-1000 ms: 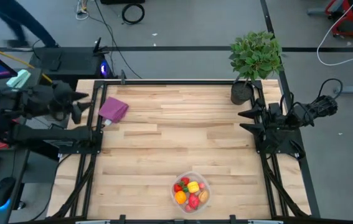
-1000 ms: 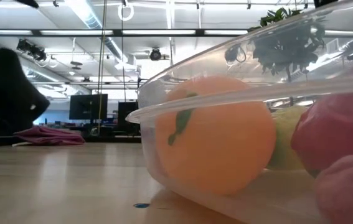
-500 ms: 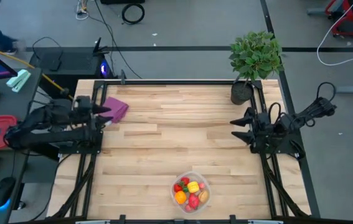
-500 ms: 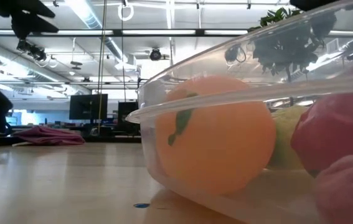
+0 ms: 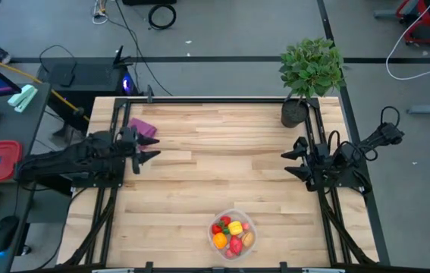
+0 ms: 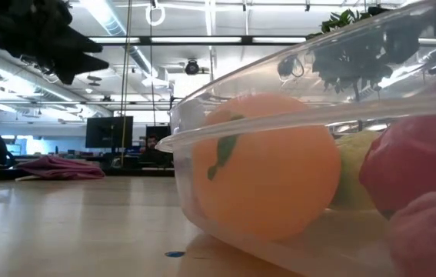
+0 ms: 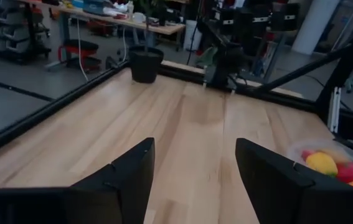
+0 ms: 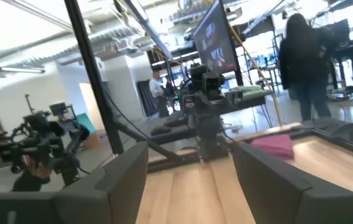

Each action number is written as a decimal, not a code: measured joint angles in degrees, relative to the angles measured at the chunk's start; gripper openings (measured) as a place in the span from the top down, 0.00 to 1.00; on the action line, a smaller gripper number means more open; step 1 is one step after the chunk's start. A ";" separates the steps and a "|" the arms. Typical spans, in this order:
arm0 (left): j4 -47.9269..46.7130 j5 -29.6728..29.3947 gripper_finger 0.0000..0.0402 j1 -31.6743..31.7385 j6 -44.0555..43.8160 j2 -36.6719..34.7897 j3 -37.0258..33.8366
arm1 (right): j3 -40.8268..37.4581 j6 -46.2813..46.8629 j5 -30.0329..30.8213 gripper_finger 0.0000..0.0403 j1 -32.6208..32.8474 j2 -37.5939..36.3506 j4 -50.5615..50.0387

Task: Pick and placing Produce into tupperware
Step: Return to Home Position

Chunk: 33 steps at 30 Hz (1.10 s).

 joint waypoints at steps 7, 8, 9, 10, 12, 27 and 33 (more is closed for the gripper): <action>2.84 0.07 0.42 -0.06 2.05 0.02 -1.16 | -3.04 -0.79 0.49 0.39 0.00 -1.84 0.37; 2.57 0.08 0.43 -0.06 2.04 0.02 -1.18 | -3.58 -0.92 0.56 0.39 0.00 -1.83 1.10; 2.59 0.09 0.43 -0.06 1.64 0.02 -1.23 | -4.15 -1.03 0.56 0.39 0.00 -1.81 2.17; 2.90 0.09 0.43 -0.06 1.18 -0.01 -1.55 | -4.93 -1.26 0.56 0.39 0.00 -1.85 3.40; 2.83 0.54 0.43 -0.06 1.09 0.00 -2.65 | -6.35 -1.57 0.59 0.39 0.00 -1.83 5.42; 3.66 1.57 0.42 -0.04 2.70 0.05 -12.54 | -6.77 -0.89 0.50 0.39 0.00 -1.77 3.82; 3.69 1.57 0.42 -0.04 3.48 0.00 -12.63 | -7.31 0.25 0.79 0.39 0.00 -1.79 1.99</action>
